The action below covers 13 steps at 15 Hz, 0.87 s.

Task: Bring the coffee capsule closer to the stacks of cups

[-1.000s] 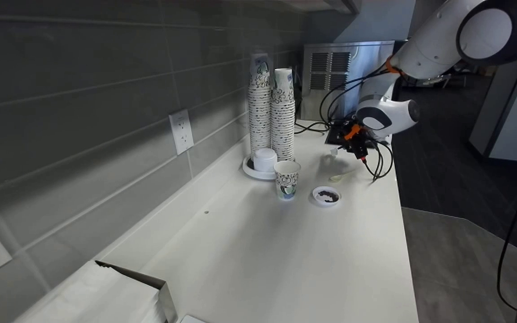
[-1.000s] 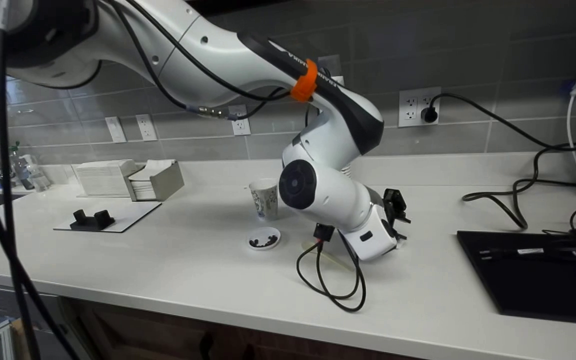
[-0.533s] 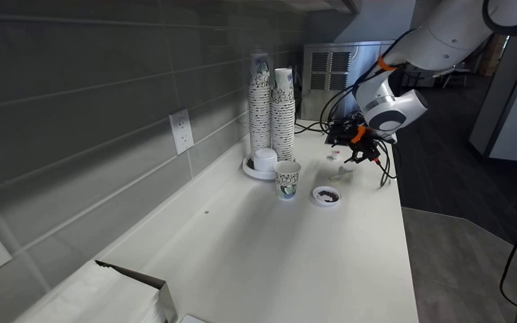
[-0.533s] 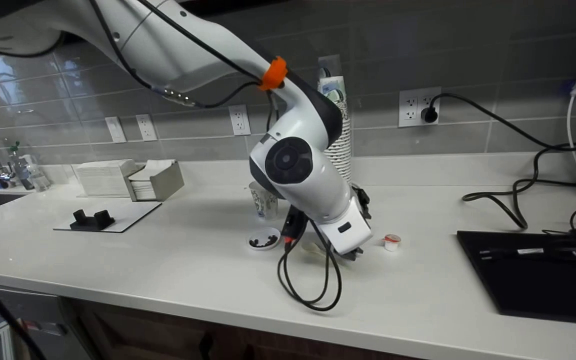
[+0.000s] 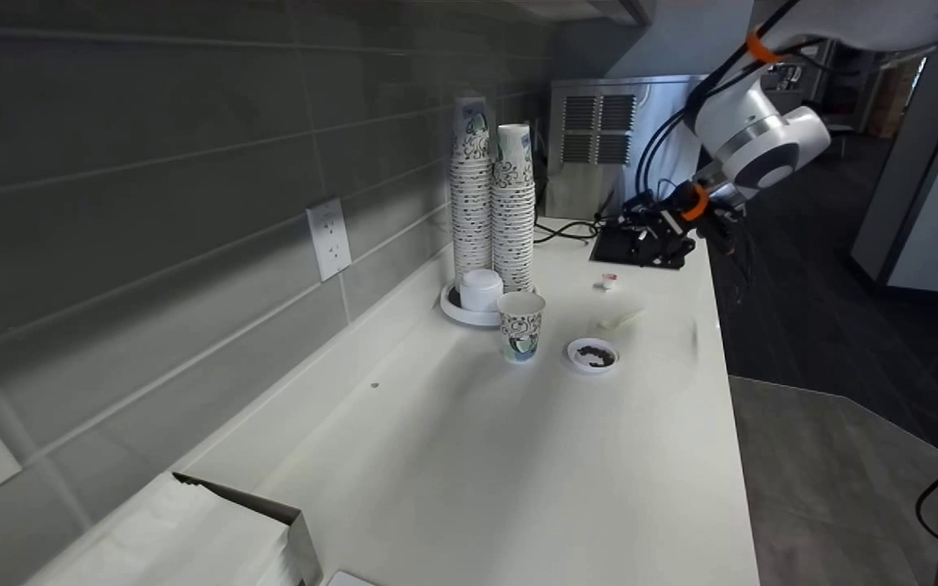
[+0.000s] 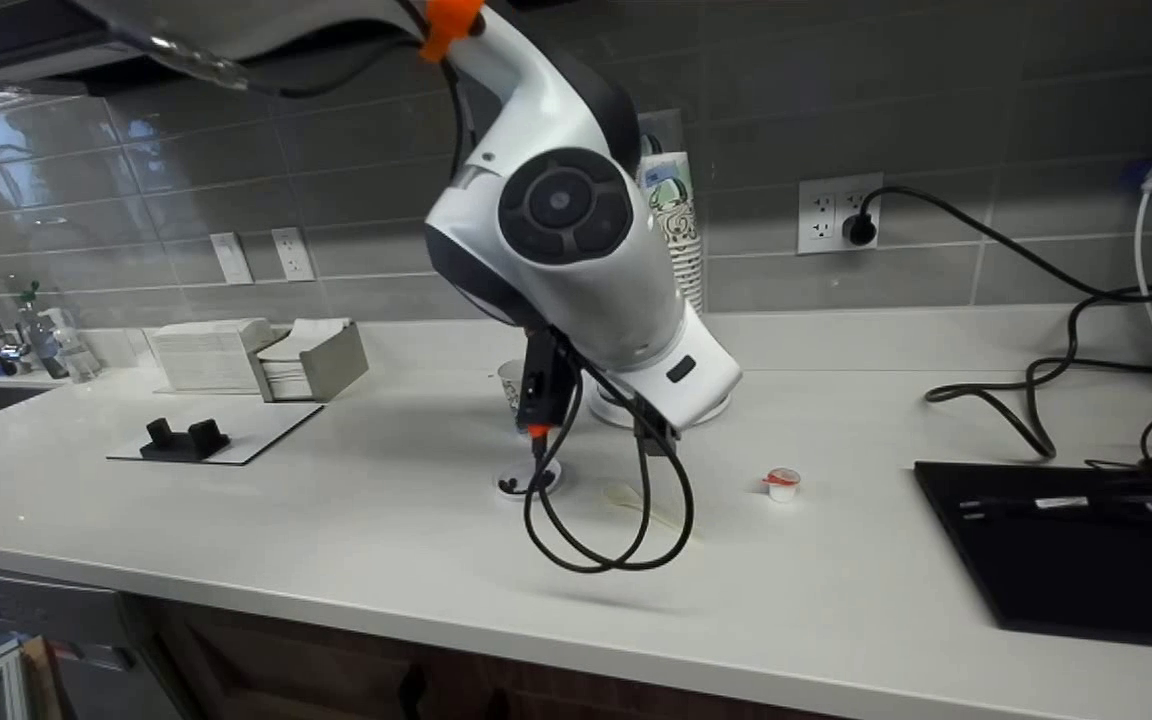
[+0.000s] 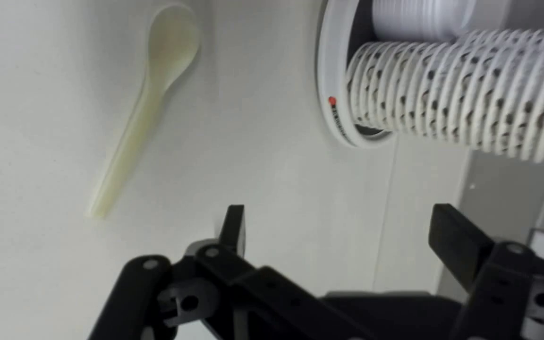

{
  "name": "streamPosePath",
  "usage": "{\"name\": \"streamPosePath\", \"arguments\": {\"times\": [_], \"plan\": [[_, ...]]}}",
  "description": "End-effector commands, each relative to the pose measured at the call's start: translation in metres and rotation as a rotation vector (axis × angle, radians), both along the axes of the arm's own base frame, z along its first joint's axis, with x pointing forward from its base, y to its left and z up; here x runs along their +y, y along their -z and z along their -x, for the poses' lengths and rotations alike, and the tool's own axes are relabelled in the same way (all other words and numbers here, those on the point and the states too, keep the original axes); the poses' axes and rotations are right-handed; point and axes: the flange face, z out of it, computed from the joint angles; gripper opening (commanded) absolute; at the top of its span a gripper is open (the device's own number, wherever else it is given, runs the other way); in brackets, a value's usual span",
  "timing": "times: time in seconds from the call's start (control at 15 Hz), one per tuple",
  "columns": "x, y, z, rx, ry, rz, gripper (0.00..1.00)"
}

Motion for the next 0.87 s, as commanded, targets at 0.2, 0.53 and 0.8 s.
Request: {"name": "streamPosePath", "arguments": {"times": [0.2,0.53,0.8], "plan": [[0.008,-0.057,0.061,-0.049,-0.359,0.012,1.00],[0.008,-0.072,0.079,-0.088,-0.604,0.123,1.00],[0.006,-0.071,0.072,-0.128,-0.640,0.124,1.00]]}}
